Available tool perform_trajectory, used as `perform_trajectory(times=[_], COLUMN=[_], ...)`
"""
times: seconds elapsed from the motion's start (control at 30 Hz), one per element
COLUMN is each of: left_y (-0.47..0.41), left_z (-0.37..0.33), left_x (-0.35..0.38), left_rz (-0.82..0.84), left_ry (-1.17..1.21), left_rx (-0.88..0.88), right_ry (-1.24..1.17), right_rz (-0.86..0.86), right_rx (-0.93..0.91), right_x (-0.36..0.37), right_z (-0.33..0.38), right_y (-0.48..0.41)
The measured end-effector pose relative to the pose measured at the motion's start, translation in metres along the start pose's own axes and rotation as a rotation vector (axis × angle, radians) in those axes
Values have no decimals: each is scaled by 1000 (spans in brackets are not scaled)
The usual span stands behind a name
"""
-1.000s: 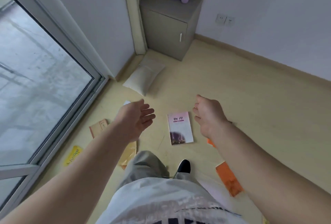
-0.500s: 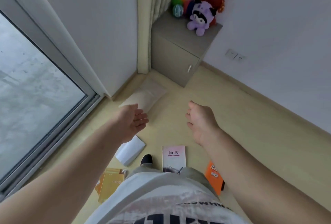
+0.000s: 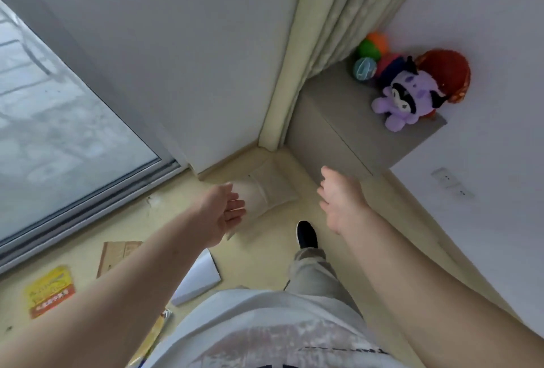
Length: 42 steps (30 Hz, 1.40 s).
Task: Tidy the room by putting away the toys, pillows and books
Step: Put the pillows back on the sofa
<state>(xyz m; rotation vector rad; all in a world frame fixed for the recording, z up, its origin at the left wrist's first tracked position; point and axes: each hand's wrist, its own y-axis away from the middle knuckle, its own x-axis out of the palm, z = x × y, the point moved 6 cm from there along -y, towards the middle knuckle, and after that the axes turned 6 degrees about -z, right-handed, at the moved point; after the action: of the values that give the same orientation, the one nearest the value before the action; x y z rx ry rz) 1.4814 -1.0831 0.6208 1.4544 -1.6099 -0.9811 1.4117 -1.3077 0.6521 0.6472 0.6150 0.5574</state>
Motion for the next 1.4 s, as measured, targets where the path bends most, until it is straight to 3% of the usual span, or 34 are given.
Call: perform_trajectory(times=[0.13,0.23,0.4,0.57,0.77,1.0,1.27,1.4], left_y=[-53,-76,-139,-225,-375,-538,-623,-645], left_z=[-6,1,-13,11,96,193,248,270], left_x=[39,69,99,102,96,42,-21,-47], left_rz=[-264,-347,-494,-634,-502,-510,-705,-776], left_ry=[189,246,171,-151,-591,-711,-317,-260], left_rx=[-32,-44,-46,12,-43,-84,-46,-152], right_ry=[243,350,594,820,984,1107,1036,936], right_rz=[89,153,230,323,243,369,234,191], right_rx=[16,6,-45,-41,-139,-236,-224,-148], right_x=[20,25,76,117,181,261,298,307], right_z=[45,60,65,1,-94,-215,-279,-302], right_y=[-102,-141,-211,-294,-414,-527,-624,-640])
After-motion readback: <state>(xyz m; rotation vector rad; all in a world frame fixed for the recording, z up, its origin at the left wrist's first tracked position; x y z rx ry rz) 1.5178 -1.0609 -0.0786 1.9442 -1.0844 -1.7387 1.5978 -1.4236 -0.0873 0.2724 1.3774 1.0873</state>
